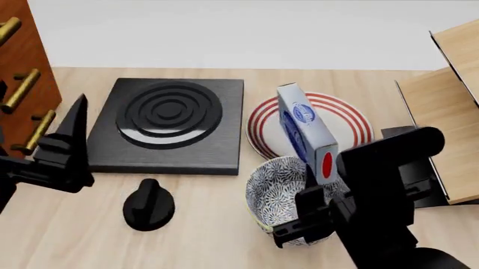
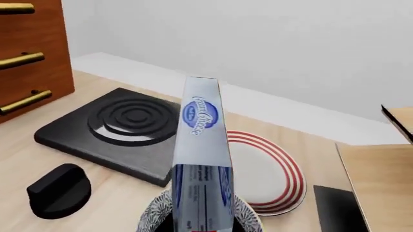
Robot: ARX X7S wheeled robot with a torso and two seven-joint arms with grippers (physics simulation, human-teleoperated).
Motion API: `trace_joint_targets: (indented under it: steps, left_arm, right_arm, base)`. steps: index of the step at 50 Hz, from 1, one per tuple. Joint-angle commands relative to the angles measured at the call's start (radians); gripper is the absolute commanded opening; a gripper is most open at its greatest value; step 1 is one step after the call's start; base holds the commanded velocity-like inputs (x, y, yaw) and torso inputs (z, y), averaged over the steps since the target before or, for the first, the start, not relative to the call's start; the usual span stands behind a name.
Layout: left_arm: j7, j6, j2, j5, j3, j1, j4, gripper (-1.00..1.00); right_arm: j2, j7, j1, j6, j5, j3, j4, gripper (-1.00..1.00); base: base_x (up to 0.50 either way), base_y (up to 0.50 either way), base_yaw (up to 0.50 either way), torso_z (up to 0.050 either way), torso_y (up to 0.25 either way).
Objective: Pick up the cream cheese and put it in the bowl.
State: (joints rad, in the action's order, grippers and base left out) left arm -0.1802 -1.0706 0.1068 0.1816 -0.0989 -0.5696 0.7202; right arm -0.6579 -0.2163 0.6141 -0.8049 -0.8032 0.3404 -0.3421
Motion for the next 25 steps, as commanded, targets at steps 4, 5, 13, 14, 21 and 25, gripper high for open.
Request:
trace_joint_targets:
  steps: [4,5,13,14,21,25]
  left_arm:
    - [0.025,0.069,-0.015,-0.009,0.021,0.027,-0.053,1.0]
    - [0.028,0.072,-0.015,-0.012,0.024,0.02,-0.076,1.0]
    - [0.065,0.217,0.003,-0.07,0.075,0.051,-0.146,1.0]
    - [0.054,0.179,-0.004,-0.042,0.054,0.035,-0.147,1.0]
    - [0.055,0.178,-0.004,-0.022,0.042,0.037,-0.163,1.0]
    - [0.055,0.175,0.002,-0.018,0.054,0.046,-0.153,1.0]
  right_arm:
    - [0.016,-0.055,0.019,-0.113,-0.029,-0.026,0.048,-1.0]
    - [0.015,-0.058,0.023,-0.136,-0.036,-0.018,0.052,-1.0]
    - [0.004,-0.088,0.01,-0.169,-0.077,-0.044,0.013,-1.0]
    - [0.007,-0.104,0.017,-0.187,-0.082,-0.046,0.019,-1.0]
    - [-0.016,-0.136,-0.004,-0.245,-0.167,-0.093,-0.047,-1.0]
    - [-0.021,-0.173,0.001,-0.302,-0.234,-0.122,-0.072,-1.0]
  base:
    - [0.0,0.0,0.0,0.0,0.0]
    - [0.0,0.0,0.0,0.0,0.0]
    - [0.0,0.0,0.0,0.0,0.001]
    - [0.0,0.0,0.0,0.0,0.0]
    - [0.0,0.0,0.0,0.0,0.0]
    - [0.0,0.0,0.0,0.0,0.0]
